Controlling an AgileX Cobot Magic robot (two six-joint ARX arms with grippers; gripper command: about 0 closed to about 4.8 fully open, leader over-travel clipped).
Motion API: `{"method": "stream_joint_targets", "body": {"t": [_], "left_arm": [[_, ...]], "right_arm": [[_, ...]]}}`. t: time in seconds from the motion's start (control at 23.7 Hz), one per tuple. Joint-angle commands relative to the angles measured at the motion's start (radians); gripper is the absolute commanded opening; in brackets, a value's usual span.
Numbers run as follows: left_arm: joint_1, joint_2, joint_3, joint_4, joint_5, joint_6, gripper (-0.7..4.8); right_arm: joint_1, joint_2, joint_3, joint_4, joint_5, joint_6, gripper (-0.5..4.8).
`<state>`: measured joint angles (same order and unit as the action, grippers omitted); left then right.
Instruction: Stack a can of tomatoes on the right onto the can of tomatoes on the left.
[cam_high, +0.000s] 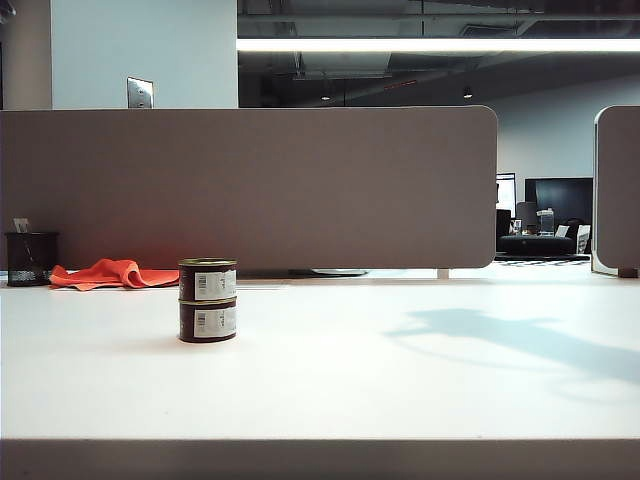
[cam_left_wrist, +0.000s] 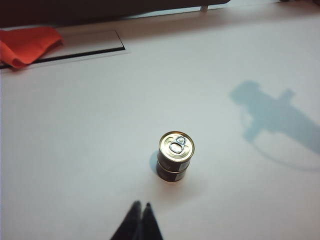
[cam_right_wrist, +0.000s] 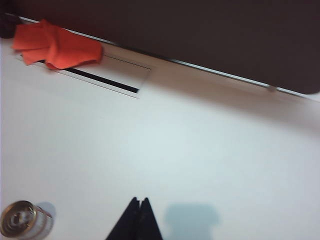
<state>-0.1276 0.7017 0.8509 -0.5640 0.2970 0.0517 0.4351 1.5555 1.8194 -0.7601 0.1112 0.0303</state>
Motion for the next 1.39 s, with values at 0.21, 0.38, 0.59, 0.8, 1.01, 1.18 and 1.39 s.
{"method": "stream_joint_targets", "body": {"t": [0.21,0.38,0.59,0.8,1.01,1.18,1.39], "left_arm": [[-0.006,-0.078,0.001,0.000,-0.049,-0.003,-0.06],[-0.030,-0.131,-0.058,0.007,-0.051,-0.052,-0.06],[-0.048,-0.180,-0.140,0.072,-0.090,-0.052,-0.06],[-0.048,-0.243,-0.228,0.154,-0.146,-0.052,-0.06],[-0.047,-0.245,-0.294,0.127,-0.175,-0.101,-0.06],[-0.048,-0.282,-0.411,0.230,-0.215,-0.108,-0.06],[-0.048,-0.377,-0.565,0.391,-0.209,-0.109,-0.06]], "right_arm": [[-0.019,-0.276,-0.314,0.178,0.039,-0.009,-0.06],[-0.019,-0.532,-0.635,0.328,0.054,-0.008,-0.06],[-0.019,-0.742,-0.879,0.409,0.121,-0.007,-0.06],[-0.019,-0.908,-1.088,0.491,0.294,-0.005,-0.01],[-0.019,-1.003,-1.194,0.364,0.335,0.018,0.53],[-0.019,-1.104,-1.313,0.408,0.334,0.039,0.53],[-0.019,-1.257,-1.509,0.606,0.328,0.038,0.53]]}}
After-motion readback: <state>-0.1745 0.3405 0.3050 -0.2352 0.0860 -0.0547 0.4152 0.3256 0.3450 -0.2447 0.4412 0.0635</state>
